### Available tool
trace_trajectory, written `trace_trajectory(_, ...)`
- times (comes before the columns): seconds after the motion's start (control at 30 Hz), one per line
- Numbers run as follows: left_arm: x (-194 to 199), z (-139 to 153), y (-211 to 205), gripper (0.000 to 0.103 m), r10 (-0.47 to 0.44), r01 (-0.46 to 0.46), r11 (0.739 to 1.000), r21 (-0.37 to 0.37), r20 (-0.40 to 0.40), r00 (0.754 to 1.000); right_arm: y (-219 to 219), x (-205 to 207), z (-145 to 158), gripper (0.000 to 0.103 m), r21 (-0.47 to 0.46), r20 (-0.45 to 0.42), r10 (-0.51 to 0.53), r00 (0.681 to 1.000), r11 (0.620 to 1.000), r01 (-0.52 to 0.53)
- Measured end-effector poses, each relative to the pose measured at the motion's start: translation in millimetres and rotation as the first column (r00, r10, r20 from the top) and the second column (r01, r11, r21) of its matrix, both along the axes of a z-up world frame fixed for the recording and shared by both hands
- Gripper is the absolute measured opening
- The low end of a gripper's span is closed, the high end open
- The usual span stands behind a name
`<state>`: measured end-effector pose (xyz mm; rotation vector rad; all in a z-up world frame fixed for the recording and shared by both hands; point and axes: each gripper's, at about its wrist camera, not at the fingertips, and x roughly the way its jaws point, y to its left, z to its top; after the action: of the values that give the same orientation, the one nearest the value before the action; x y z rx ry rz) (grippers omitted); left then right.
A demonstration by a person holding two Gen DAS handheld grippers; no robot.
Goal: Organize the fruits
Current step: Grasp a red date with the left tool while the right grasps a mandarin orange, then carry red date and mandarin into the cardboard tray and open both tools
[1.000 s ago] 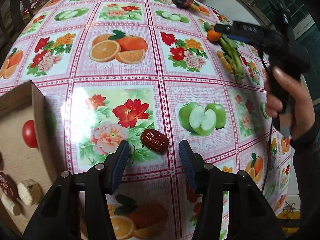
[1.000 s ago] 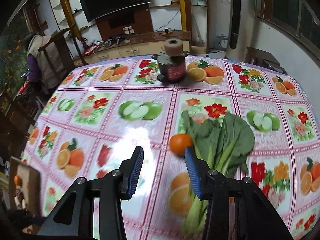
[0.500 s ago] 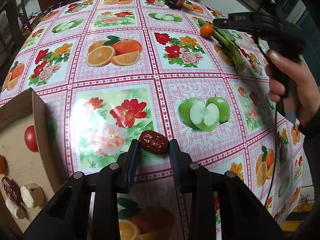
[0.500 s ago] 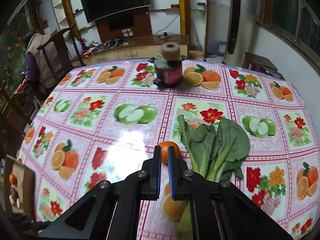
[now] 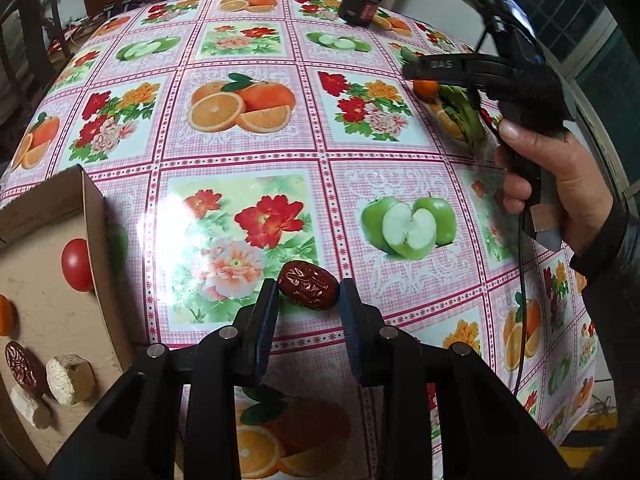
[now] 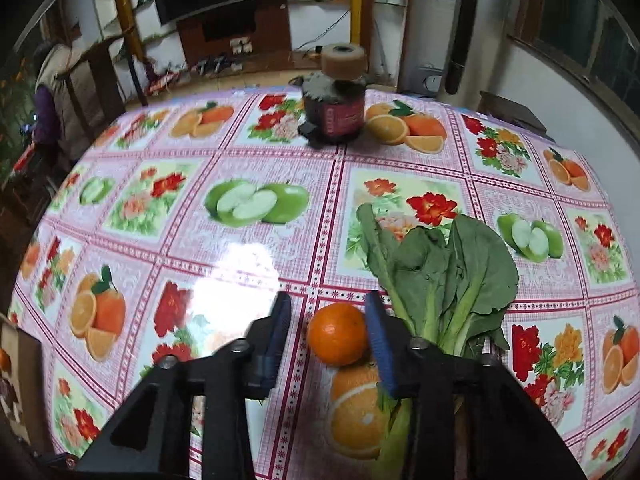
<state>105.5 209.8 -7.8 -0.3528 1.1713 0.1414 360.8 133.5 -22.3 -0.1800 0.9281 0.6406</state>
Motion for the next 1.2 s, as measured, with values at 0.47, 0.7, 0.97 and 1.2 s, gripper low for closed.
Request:
trace_trajectory(0.47,-31.7,41.1,19.3,0.028,0.019,-0.017,0.999,-0.04,0.073,0.997,-41.4,-72.9,53.1,0.022,0.238,-0.021,0.1,0.995,0.967,-0.092)
trace_trajectory(0.7,-62.5,58.5,26.7,0.028,0.033,-0.029,0.998,-0.051,0.08,0.996,-49.8,-147.1,74.6,0.022,0.306,-0.038,0.163,0.986,0.941,-0.144)
trace_trajectory(0.97,-113.2,69.4,31.6,0.028,0.049,-0.048,0.998,-0.033,0.052,0.997,-51.6,-225.5,86.9,0.022,0.355,-0.102,0.198,0.975,0.923,-0.15)
trace_trajectory(1.2,-152.1,76.2,46.9,0.028,0.078,-0.078,0.997,-0.018,0.038,0.996,-45.6,-278.9,96.3,0.022,0.373,-0.133,0.221,0.966,0.914,-0.158)
